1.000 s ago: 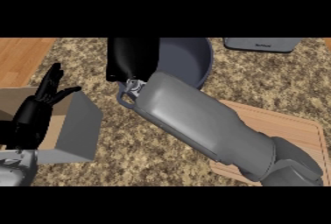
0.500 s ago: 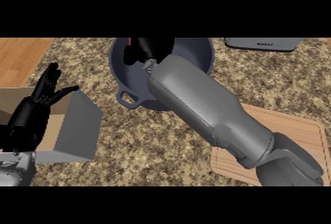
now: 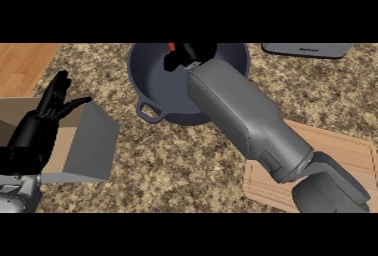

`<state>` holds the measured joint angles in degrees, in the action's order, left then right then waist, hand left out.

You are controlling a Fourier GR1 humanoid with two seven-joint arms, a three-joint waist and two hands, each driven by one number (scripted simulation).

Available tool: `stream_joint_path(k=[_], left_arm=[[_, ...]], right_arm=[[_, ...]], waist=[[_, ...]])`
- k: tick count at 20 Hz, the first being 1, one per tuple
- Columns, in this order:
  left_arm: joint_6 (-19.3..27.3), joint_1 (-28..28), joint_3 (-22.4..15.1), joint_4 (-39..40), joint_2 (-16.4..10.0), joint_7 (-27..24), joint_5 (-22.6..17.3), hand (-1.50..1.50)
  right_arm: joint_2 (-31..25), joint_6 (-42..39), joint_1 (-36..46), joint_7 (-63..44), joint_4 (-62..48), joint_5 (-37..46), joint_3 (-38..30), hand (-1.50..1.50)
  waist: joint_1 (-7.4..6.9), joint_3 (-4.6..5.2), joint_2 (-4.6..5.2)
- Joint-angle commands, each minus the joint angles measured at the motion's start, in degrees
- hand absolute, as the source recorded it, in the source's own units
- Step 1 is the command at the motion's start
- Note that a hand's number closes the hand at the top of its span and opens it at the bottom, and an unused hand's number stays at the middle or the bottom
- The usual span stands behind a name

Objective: Pick the bell pepper from the cutting board and place it in the pot

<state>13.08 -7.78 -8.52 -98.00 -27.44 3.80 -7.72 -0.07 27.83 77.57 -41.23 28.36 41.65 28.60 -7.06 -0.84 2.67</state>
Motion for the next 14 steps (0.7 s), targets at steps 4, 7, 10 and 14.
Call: stream_joint_path(k=[4,7,10,14], left_arm=[[-0.94,3.92,-0.14,7.14,-1.92,3.24,1.03,0.00],[-0.98,2.89,-0.38,5.28,-1.62,5.28,0.14,0.00],[0.30,2.97,-1.76,6.16,-0.33,4.41,1.84,0.00],[-0.03,4.26,-1.46,6.29,-0.56,3.37,1.54,0.00]], right_arm=[[0.07,3.81,-1.62,8.21,-3.21,-6.86,-6.41,-1.50],[0.07,4.72,-0.33,10.62,-4.74,-8.00,-7.66,-1.50],[0.07,7.20,-0.54,13.64,-4.80,-9.48,-8.56,-1.50],[0.07,17.33,-1.47,21.32,0.34,-12.99,-13.32,-1.50]], waist=[[-0.98,0.84,1.36],[-1.78,0.81,1.21],[-1.59,0.83,1.06],[-0.99,0.65,1.13]])
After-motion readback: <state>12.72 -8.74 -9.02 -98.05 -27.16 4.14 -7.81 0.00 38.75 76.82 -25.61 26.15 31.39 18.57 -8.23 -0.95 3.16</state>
